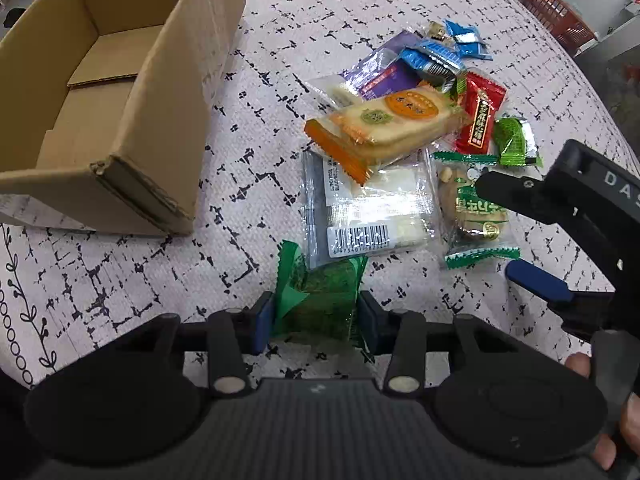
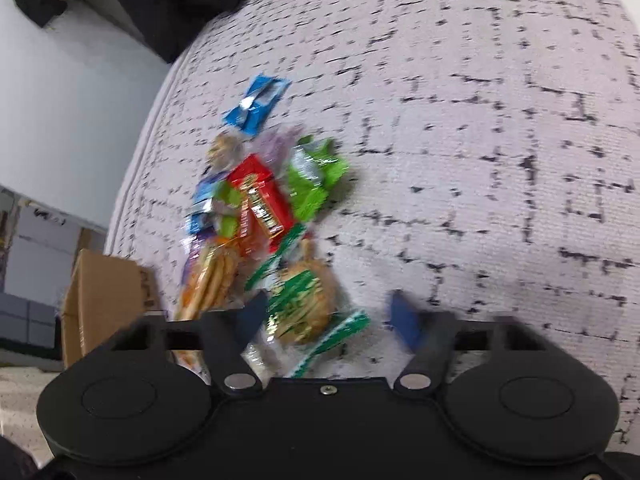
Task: Organize snacks
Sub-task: 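Grasp the green packet with the left gripper while the right gripper grasps a green-striped packet, then carry both held packets over the open cardboard box, then open both grippers to drop the packets into the box, then move both grippers back to the snack pile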
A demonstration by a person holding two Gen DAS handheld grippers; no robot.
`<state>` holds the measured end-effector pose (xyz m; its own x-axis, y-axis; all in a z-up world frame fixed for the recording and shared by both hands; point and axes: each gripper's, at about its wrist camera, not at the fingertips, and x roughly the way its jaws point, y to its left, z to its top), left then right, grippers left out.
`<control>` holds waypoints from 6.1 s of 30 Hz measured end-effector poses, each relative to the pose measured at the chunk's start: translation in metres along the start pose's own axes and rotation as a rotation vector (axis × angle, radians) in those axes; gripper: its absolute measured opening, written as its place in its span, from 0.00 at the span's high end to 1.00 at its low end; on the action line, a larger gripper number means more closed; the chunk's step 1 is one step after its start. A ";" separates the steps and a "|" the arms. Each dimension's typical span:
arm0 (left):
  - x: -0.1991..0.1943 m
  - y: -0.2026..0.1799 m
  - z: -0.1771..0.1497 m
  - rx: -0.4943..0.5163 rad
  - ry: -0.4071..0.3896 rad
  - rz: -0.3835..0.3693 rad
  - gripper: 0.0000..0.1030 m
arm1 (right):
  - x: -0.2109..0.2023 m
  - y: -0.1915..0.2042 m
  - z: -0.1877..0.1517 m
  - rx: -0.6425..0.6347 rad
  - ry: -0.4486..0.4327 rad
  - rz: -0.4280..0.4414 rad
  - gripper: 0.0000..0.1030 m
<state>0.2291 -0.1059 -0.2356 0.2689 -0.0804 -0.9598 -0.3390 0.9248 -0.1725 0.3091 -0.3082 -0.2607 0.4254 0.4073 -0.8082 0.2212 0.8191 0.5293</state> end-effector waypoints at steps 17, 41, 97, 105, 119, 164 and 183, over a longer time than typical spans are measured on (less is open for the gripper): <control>-0.057 -0.005 -0.003 0.016 -0.133 -0.088 0.62 | -0.062 0.007 -0.013 -0.013 -0.133 0.074 0.89; -0.194 0.025 -0.058 0.015 -0.414 -0.161 0.63 | -0.209 0.052 -0.067 -0.154 -0.287 0.250 0.89; -0.168 0.133 0.065 -0.065 -0.442 -0.179 0.63 | -0.128 0.188 -0.074 -0.246 -0.278 0.319 0.89; -0.137 0.156 0.089 -0.089 -0.407 -0.183 0.63 | -0.087 0.210 -0.076 -0.262 -0.220 0.283 0.89; -0.093 0.196 0.103 -0.161 -0.378 -0.244 0.63 | -0.028 0.240 -0.085 -0.287 -0.147 0.222 0.89; -0.146 0.145 0.058 -0.059 -0.504 -0.183 0.00 | -0.117 0.136 -0.073 -0.323 -0.335 0.048 0.05; -0.159 0.075 0.006 0.055 -0.491 -0.184 0.00 | -0.151 0.062 -0.061 -0.260 -0.345 0.040 0.02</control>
<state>0.1666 -0.0214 -0.0943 0.7147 -0.0714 -0.6958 -0.2024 0.9311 -0.3035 0.2053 -0.2939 -0.1216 0.7072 0.3183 -0.6313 -0.0114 0.8980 0.4399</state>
